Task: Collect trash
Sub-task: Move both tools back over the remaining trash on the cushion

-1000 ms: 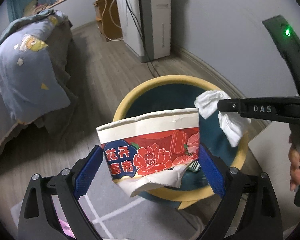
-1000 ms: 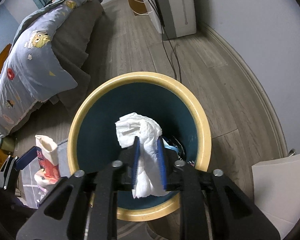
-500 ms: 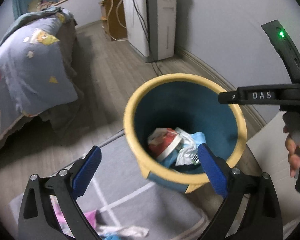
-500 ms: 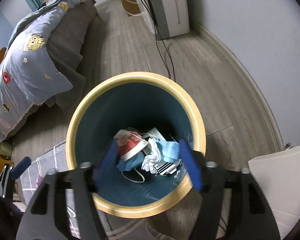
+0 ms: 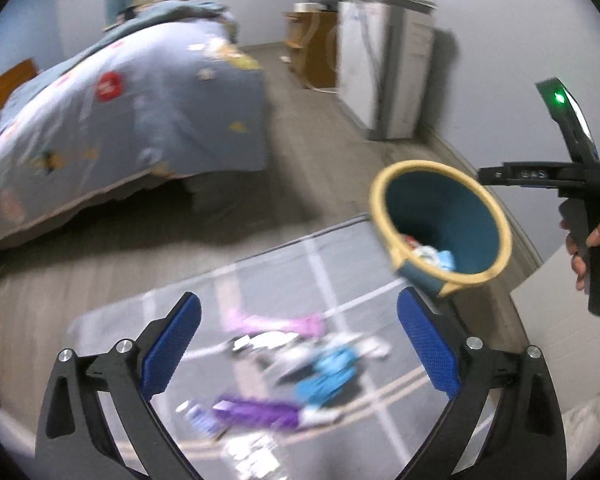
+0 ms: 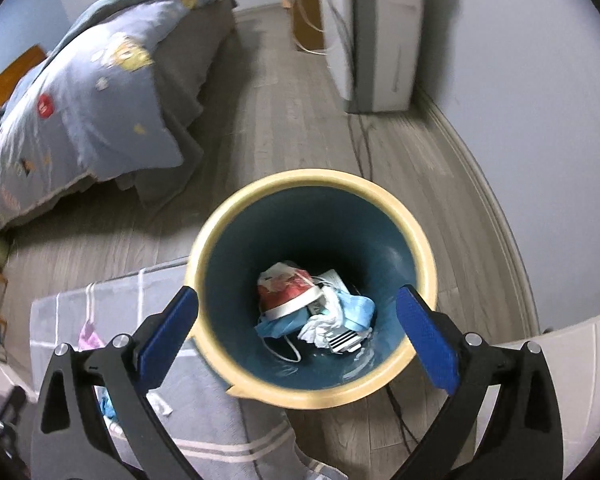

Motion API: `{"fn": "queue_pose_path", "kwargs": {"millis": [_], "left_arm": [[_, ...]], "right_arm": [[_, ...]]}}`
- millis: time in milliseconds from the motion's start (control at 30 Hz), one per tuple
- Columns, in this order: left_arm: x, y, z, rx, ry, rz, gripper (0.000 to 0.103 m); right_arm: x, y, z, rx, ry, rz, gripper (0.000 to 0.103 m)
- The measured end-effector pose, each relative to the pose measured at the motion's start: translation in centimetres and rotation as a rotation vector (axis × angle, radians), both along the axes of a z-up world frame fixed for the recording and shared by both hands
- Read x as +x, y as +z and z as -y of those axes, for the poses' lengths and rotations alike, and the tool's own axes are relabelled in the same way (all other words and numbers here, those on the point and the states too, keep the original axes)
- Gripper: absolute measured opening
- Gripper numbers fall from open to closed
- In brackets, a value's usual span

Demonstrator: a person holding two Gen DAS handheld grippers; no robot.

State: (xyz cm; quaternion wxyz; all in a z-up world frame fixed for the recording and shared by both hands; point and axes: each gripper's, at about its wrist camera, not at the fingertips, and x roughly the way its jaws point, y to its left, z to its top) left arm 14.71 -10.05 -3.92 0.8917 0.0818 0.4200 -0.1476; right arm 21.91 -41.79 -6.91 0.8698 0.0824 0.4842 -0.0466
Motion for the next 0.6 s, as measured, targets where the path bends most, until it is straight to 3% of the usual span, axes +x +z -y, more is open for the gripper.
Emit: {"fn": "queue_pose_path", "kwargs": {"millis": [200, 300, 400, 600], "left_arm": [[-4.1, 1.8, -8.0, 0.014, 0.146, 0.055, 0.098], [-6.3, 0.9, -11.3, 0.060, 0.212, 0.069, 0.098], [-6.2, -0.7, -14.2, 0.032, 0.277, -0.009, 0.098], [-6.5, -3.8, -16.6, -0.017, 0.333, -0.080, 0.098]], "right_arm": [[-1.2, 2.1, -4.9, -0.013, 0.088, 0.042, 0.097], [-2.0, 2.7, -7.6, -0.002, 0.133, 0.044, 0.097], [-2.8, 2.7, -10.8, -0.001, 0.192, 0.038, 0.097], [-3.4, 0.0, -16.6, -0.028, 0.268, -0.030, 0.097]]}}
